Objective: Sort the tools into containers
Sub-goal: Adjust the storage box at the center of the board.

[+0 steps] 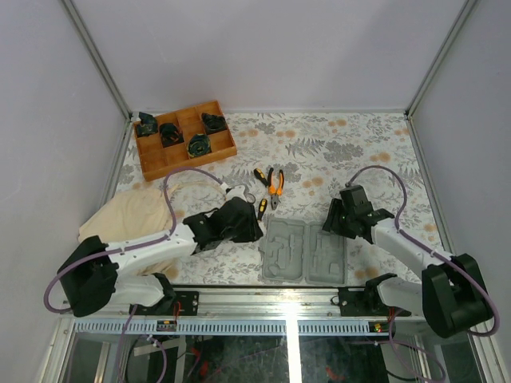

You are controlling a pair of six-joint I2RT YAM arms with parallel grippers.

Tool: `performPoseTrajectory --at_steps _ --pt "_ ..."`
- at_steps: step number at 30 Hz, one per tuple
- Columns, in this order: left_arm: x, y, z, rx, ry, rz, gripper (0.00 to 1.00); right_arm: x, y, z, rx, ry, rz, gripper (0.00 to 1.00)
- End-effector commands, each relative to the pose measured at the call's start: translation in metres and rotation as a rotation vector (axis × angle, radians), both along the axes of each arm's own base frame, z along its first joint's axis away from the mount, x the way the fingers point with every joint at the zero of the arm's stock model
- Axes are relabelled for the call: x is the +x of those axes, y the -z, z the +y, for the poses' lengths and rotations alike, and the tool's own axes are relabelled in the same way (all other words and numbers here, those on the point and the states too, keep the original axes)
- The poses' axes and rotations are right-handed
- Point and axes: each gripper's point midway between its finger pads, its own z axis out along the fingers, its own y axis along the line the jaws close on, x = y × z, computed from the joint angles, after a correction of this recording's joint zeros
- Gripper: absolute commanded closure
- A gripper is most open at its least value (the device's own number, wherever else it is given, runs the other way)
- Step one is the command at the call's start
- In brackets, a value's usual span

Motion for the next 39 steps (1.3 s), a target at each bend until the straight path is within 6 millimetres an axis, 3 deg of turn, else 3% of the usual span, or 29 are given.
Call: performPoseTrajectory --at_steps 1,15,22,29,39 --pt "0.022 -0.030 0.008 -0.012 -0.020 -0.093 0.63 0.025 -0.003 -0.009 -0.086 0.005 -0.050 0.42" --pt "0.037 -0.055 0.040 -0.024 -0.087 -0.155 0.56 0.084 -0.001 -0.010 -0.229 -0.041 -0.074 0.42" --pt "0.041 -0.060 0.052 -0.015 -0.111 -0.164 0.54 0.107 -0.038 0.004 -0.200 -0.116 -0.175 0.39" --pt "0.050 -0.062 0.055 0.002 -0.139 -0.161 0.53 0.086 -0.075 0.014 -0.095 -0.156 -0.260 0.37" --pt "0.068 -0.061 0.048 -0.001 -0.163 -0.157 0.52 0.036 -0.077 0.012 0.021 -0.140 -0.278 0.36"
